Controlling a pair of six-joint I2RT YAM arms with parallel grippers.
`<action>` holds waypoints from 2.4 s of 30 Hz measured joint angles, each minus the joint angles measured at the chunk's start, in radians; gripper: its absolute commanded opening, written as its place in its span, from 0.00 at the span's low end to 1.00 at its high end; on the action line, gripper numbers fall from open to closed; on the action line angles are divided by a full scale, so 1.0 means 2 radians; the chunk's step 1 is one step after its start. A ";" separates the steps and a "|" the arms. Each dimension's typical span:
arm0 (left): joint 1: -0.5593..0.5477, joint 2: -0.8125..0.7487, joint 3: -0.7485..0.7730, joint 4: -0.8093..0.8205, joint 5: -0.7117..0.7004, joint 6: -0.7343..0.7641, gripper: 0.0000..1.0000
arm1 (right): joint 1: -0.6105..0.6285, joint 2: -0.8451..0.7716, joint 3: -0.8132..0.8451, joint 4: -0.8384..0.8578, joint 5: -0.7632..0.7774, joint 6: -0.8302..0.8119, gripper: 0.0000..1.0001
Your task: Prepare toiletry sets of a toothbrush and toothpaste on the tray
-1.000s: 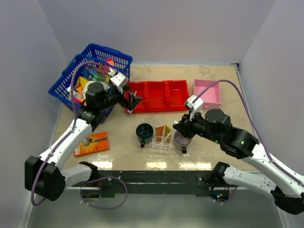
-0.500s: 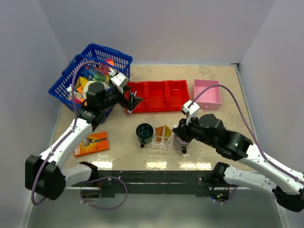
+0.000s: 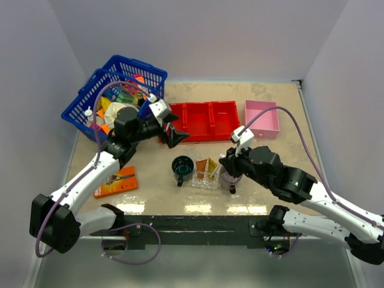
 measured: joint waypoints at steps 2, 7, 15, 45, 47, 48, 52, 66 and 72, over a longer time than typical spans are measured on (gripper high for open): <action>-0.034 -0.002 -0.002 0.001 0.001 0.002 0.88 | 0.000 -0.002 0.009 0.000 0.013 0.004 0.00; -0.121 -0.005 -0.002 0.007 -0.026 0.004 0.85 | 0.000 -0.002 0.038 -0.003 0.030 0.014 0.00; -0.188 -0.002 -0.002 0.009 -0.101 0.006 0.84 | 0.000 0.003 0.070 -0.014 0.042 0.033 0.00; -0.309 0.065 0.029 0.015 -0.222 0.070 0.63 | 0.000 -0.006 0.079 -0.013 0.041 0.060 0.00; -0.309 0.065 0.029 0.013 -0.220 0.069 0.83 | 0.000 -0.005 0.082 -0.015 0.031 0.055 0.00; -0.309 0.065 0.029 0.012 -0.219 0.067 0.86 | 0.000 -0.003 0.085 -0.016 0.028 0.052 0.00; -0.308 0.049 0.023 0.008 -0.216 0.057 0.93 | 0.000 0.008 0.111 -0.035 0.015 0.027 0.00; -0.065 -0.072 0.017 -0.081 -0.143 0.016 0.97 | 0.002 0.067 0.176 -0.072 -0.085 -0.076 0.00; 0.005 -0.067 0.006 -0.099 -0.217 0.011 0.97 | 0.034 0.123 0.181 -0.076 -0.098 -0.111 0.00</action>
